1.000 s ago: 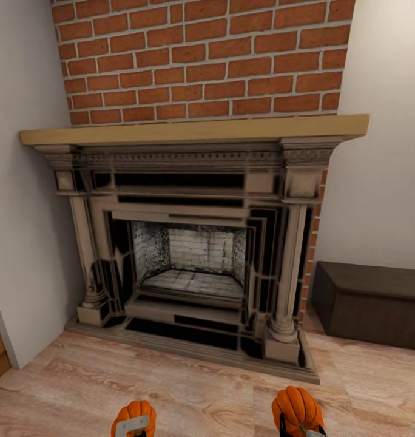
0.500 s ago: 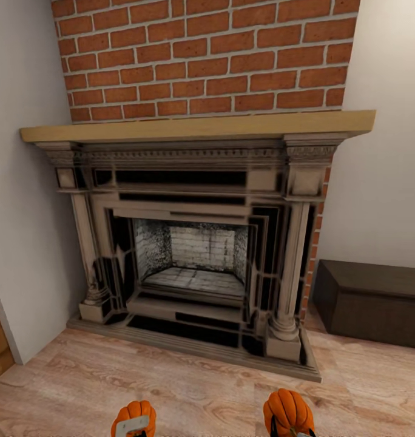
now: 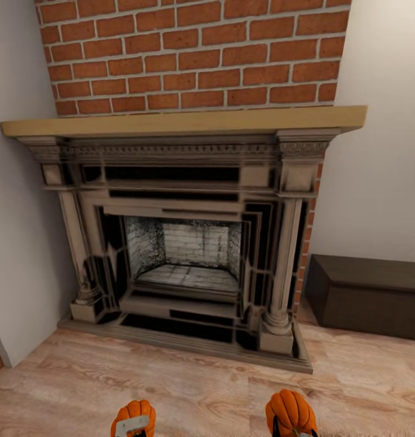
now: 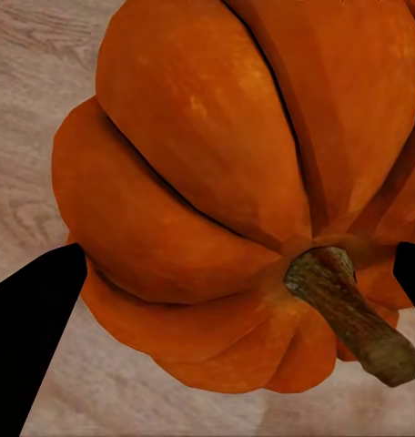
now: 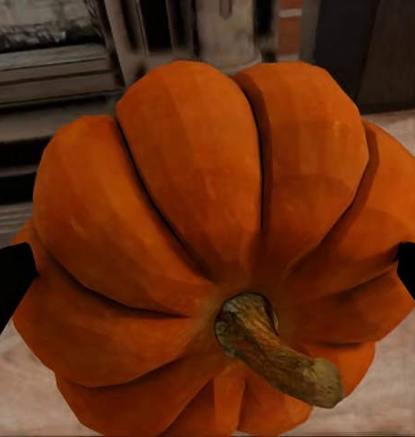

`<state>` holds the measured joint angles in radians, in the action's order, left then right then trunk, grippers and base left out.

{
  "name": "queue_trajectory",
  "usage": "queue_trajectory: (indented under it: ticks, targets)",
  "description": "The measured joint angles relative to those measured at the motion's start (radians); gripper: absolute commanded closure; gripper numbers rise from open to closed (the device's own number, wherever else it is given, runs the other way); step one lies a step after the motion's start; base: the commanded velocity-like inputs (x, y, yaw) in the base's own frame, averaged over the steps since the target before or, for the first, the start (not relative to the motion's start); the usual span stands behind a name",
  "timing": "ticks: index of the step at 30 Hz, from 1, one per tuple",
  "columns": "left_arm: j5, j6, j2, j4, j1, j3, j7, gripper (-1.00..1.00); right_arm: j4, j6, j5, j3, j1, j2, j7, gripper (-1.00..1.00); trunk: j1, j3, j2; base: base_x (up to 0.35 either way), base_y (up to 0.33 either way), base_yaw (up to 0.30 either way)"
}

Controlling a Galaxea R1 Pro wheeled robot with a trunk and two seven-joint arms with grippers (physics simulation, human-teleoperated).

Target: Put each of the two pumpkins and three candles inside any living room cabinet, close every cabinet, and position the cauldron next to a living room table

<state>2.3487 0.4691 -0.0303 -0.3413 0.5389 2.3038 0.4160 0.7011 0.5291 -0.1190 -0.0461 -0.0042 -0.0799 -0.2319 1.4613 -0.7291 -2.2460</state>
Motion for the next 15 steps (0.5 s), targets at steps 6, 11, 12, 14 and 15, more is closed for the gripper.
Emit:
queue_trajectory:
  ticks: [6, 11, 12, 14, 15]
  targets:
    - [0.002, 0.0, 0.0, 0.002, -0.001, 0.0, 0.0, 1.0, -0.004, -0.001, -0.001, 0.005, -0.001, 0.005, 0.001, 1.0, -0.023, 0.015, 0.042, 0.0, 0.0, -0.267]
    - [0.001, 0.002, 0.003, 0.003, -0.001, 0.0, 0.0, 1.0, -0.067, 0.002, -0.004, 0.007, -0.004, 0.006, 0.002, 1.0, -0.042, 0.03, 0.077, 0.0, 0.0, -0.289]
    - [0.002, 0.002, 0.003, 0.003, -0.001, 0.0, 0.0, 1.0, -0.071, 0.004, -0.004, 0.008, -0.005, 0.006, 0.003, 1.0, -0.046, 0.033, 0.084, 0.0, 0.0, -0.293]
    - [0.002, 0.002, 0.004, 0.003, -0.001, 0.0, 0.0, 1.0, -0.077, 0.005, -0.004, 0.008, -0.005, 0.006, 0.003, 1.0, -0.054, 0.039, 0.098, 0.0, 0.0, -0.293]
    - [0.002, 0.002, 0.004, 0.003, -0.001, 0.0, 0.0, 1.0, -0.078, 0.006, -0.006, 0.009, -0.005, 0.006, 0.003, 1.0, -0.057, 0.042, 0.105, 0.0, 0.0, -0.294]
